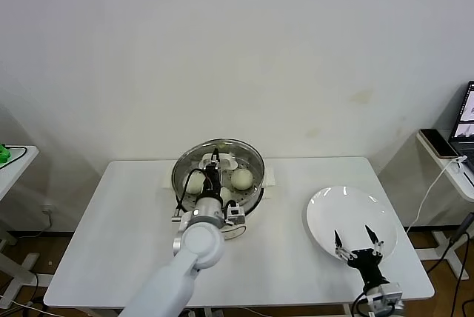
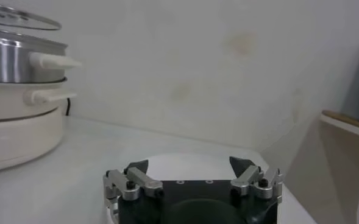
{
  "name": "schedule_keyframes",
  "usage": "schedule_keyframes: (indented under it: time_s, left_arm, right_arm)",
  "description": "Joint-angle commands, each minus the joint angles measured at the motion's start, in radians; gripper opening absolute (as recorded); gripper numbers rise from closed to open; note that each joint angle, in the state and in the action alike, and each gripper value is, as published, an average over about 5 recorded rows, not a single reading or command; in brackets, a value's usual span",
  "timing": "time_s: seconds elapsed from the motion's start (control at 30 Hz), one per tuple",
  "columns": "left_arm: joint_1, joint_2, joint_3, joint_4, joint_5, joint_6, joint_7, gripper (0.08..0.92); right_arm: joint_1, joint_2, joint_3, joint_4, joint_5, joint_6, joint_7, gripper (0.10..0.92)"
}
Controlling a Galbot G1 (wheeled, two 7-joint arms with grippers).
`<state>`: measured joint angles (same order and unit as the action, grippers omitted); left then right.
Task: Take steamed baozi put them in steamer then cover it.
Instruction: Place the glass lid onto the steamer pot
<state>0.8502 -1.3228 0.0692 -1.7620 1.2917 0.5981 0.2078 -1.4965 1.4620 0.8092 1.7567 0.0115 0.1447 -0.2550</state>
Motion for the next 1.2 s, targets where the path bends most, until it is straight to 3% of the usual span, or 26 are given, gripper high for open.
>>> schedule_keyframes:
  time_s: [0.03,1.2]
  left_arm:
    - [0.001,-0.013,0.008,0.014,0.011,0.000,0.004,0.134]
    - [-0.029,-0.005,0.011,0.050,0.024,-0.013,0.019,0.134]
  right_arm:
    - [0.001,0.000,-0.003,-0.002,0.002,0.003,-0.002,0.823]
    - [-0.010,0.001,-0.012,0.003,0.013,0.012,-0.013,0.823]
